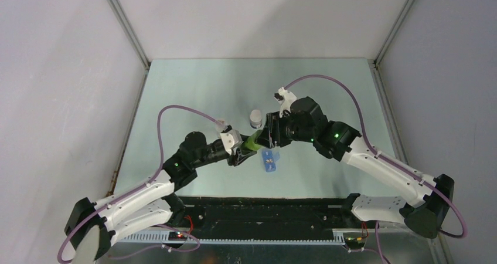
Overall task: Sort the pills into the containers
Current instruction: Screw the lid of the pill bottle onto the pill bottle.
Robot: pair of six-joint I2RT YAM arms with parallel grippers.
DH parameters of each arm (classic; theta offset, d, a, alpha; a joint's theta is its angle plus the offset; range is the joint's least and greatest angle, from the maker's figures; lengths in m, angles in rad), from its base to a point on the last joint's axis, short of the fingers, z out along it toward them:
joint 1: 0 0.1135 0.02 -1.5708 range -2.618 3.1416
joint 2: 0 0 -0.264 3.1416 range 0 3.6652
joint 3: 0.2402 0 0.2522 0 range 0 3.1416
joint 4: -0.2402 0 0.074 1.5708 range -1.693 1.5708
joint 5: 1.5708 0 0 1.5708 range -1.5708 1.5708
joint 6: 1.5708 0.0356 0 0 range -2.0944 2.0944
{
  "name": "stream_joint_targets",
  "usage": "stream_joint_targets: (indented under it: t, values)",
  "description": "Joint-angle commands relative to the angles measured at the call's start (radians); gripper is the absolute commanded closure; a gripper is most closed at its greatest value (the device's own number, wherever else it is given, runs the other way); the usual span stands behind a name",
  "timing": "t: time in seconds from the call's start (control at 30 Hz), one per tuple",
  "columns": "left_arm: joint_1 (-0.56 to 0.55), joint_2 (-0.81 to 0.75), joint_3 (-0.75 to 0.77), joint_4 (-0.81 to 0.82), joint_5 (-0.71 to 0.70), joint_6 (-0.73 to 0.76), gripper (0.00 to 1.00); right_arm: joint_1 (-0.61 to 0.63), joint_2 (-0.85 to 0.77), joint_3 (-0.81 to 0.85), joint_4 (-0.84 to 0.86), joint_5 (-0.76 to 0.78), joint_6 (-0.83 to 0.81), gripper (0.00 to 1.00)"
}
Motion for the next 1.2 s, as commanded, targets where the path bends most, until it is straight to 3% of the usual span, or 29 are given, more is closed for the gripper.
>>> stream_joint_targets:
  t: [0.0, 0.2, 0.33, 0.47, 0.83, 1.17]
  values:
    - [-0.01, -0.007, 0.036, 0.11, 0.064, 0.019, 1.0, 0.025, -0.016, -0.001, 0.094, -0.252, -0.229, 0.77]
    - [-0.009, 0.013, 0.059, 0.047, 0.105, 0.051, 1.0, -0.013, -0.083, -0.012, 0.04, -0.322, -0.568, 0.76]
    - [-0.009, 0.028, 0.068, 0.034, 0.136, 0.059, 1.0, -0.129, -0.112, -0.002, 0.031, -0.472, -0.649, 0.73]
    - [-0.01, 0.032, 0.063, 0.045, 0.148, 0.058, 1.0, -0.162, -0.102, 0.035, -0.039, -0.542, -0.703, 0.73]
    - [-0.009, 0.044, 0.056, 0.097, 0.123, 0.043, 1.0, -0.114, -0.059, 0.041, -0.095, -0.44, -0.714, 0.73]
    - [-0.009, -0.004, 0.035, 0.118, 0.123, 0.031, 1.0, -0.131, -0.093, 0.001, 0.006, -0.356, -0.646, 0.72]
